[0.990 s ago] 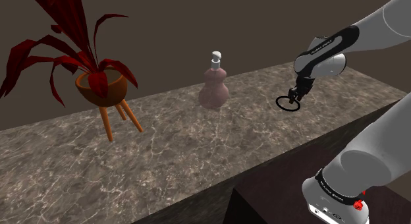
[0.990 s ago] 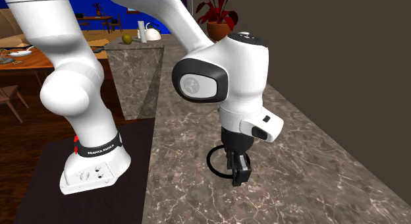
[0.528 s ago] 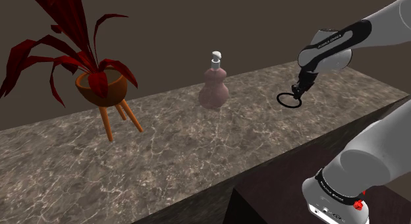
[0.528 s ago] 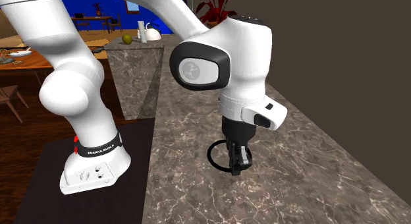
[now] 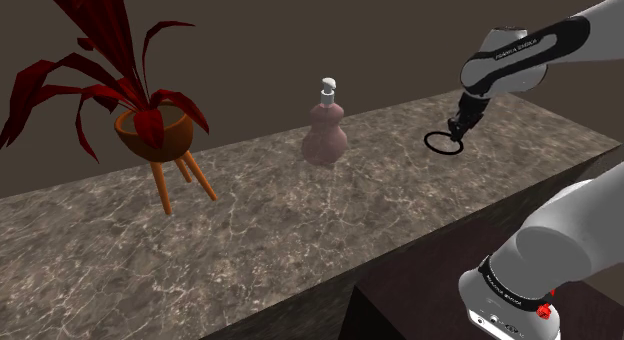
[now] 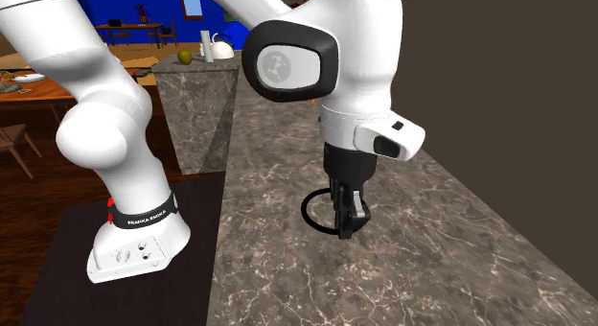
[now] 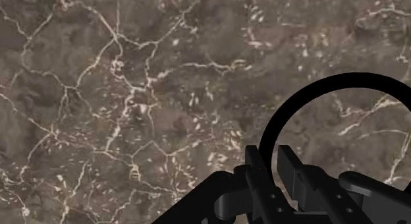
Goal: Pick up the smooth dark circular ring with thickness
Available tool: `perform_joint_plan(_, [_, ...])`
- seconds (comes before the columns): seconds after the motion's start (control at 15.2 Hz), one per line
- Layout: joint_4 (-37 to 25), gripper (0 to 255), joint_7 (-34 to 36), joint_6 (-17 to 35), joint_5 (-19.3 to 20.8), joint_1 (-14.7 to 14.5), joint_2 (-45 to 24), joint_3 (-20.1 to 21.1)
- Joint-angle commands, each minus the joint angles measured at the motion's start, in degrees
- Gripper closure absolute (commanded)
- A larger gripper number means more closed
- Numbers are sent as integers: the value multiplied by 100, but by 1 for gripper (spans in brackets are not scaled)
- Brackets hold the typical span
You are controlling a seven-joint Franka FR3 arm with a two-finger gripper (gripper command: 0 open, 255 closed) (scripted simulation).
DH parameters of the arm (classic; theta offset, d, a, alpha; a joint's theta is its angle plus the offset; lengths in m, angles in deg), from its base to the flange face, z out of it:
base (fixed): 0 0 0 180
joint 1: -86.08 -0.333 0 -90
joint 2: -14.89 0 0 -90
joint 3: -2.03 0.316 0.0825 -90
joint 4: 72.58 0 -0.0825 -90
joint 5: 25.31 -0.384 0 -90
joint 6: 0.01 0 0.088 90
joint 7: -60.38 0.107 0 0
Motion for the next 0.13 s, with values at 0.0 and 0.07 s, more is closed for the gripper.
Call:
perform_joint_plan(0.0, [-48, 255, 23, -109, 22, 7, 63, 25])
perform_joint_plan(0.07, [-48, 255, 24, -109, 22, 7, 63, 25])
